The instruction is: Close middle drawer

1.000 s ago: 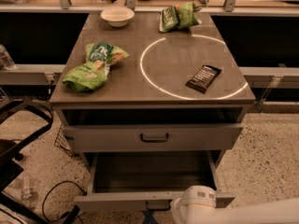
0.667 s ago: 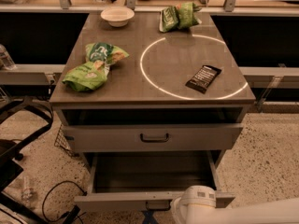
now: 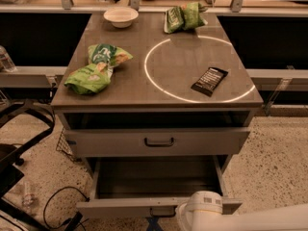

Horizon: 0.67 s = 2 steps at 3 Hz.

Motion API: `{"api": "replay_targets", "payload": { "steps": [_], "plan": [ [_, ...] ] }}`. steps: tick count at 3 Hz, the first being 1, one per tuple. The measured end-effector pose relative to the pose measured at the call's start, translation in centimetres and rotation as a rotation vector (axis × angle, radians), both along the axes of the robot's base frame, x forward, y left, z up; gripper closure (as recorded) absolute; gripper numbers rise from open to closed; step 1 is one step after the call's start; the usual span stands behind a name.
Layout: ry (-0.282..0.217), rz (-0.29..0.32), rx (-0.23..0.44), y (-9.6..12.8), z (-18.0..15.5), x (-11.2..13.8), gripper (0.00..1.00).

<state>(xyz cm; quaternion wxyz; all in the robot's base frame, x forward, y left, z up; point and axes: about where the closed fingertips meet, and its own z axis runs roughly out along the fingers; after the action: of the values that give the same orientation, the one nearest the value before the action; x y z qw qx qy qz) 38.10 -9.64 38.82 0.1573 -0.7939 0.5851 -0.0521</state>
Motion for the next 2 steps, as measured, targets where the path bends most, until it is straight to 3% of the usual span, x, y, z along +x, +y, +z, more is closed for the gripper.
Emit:
{"api": "replay_targets", "payload": {
  "steps": [2],
  "plan": [
    [0.000, 0.000, 0.000, -0.03, 0.00, 0.01, 1.00]
  ]
}}
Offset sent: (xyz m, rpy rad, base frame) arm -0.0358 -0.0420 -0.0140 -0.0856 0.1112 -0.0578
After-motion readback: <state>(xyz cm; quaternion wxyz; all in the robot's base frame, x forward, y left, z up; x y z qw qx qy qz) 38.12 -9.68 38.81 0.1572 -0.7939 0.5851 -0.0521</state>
